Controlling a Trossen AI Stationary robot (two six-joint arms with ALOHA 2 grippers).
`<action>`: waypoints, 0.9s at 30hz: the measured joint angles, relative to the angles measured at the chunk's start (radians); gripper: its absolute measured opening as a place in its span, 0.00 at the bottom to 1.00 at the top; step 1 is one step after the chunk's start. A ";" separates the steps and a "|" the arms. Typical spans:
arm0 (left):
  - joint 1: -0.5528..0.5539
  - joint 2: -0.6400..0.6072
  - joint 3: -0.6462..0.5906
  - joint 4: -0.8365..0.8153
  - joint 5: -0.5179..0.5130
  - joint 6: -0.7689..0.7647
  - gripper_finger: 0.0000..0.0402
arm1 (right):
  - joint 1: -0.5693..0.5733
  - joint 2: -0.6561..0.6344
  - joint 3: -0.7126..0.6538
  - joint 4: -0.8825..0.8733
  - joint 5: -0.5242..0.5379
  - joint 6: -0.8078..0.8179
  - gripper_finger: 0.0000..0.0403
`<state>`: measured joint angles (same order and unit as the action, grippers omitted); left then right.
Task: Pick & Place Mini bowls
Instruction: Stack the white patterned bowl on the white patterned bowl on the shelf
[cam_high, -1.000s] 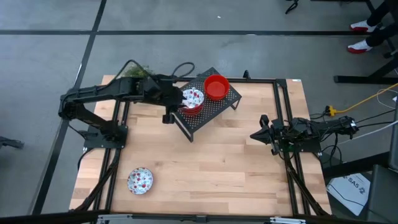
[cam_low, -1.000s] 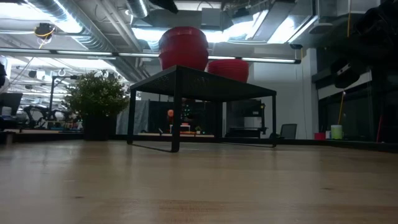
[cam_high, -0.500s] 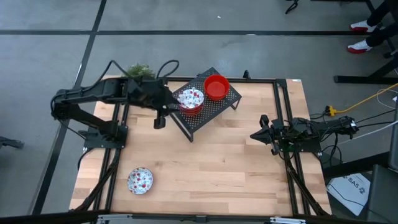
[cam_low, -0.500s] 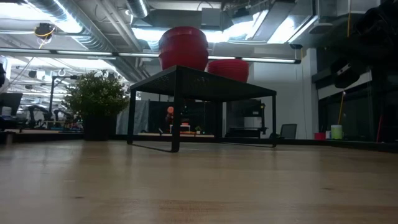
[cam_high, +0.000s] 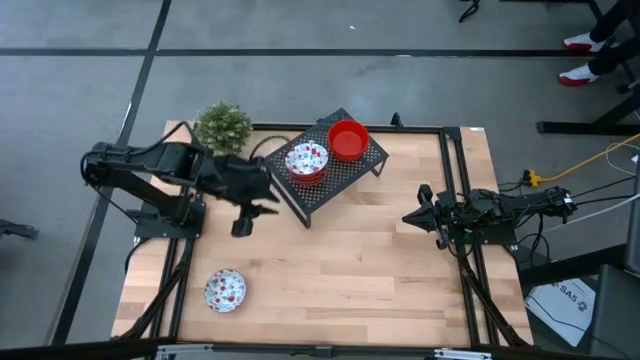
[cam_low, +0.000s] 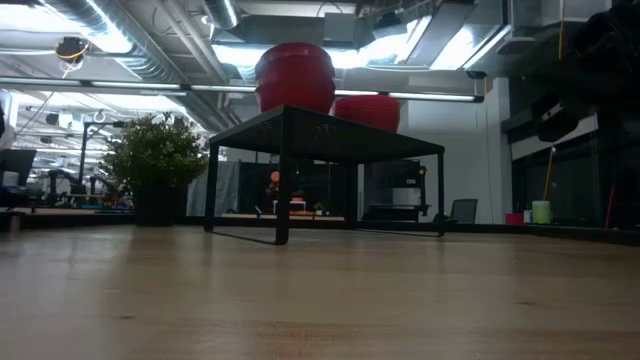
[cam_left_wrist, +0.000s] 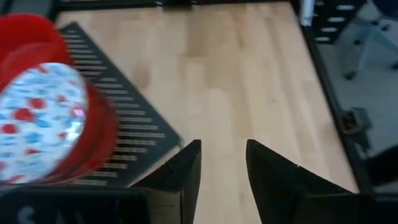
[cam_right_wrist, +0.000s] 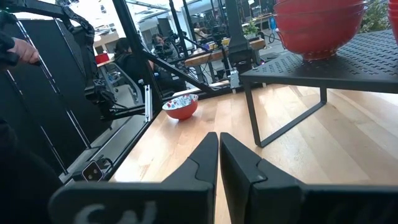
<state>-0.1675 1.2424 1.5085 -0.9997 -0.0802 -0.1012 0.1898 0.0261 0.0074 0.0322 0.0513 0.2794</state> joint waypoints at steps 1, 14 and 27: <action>-0.022 0.000 0.000 -0.004 0.000 -0.012 0.30 | 0.000 0.000 0.000 0.000 0.000 0.000 0.05; -0.402 0.000 0.000 -0.050 -0.015 -0.202 0.29 | 0.000 0.000 0.000 0.000 0.000 0.000 0.05; -0.814 0.035 0.000 -0.058 -0.190 -0.485 0.29 | 0.000 0.000 0.000 0.000 0.000 0.000 0.05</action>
<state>-0.9815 1.2778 1.5085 -1.0574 -0.2705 -0.5861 0.1898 0.0257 0.0074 0.0322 0.0513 0.2794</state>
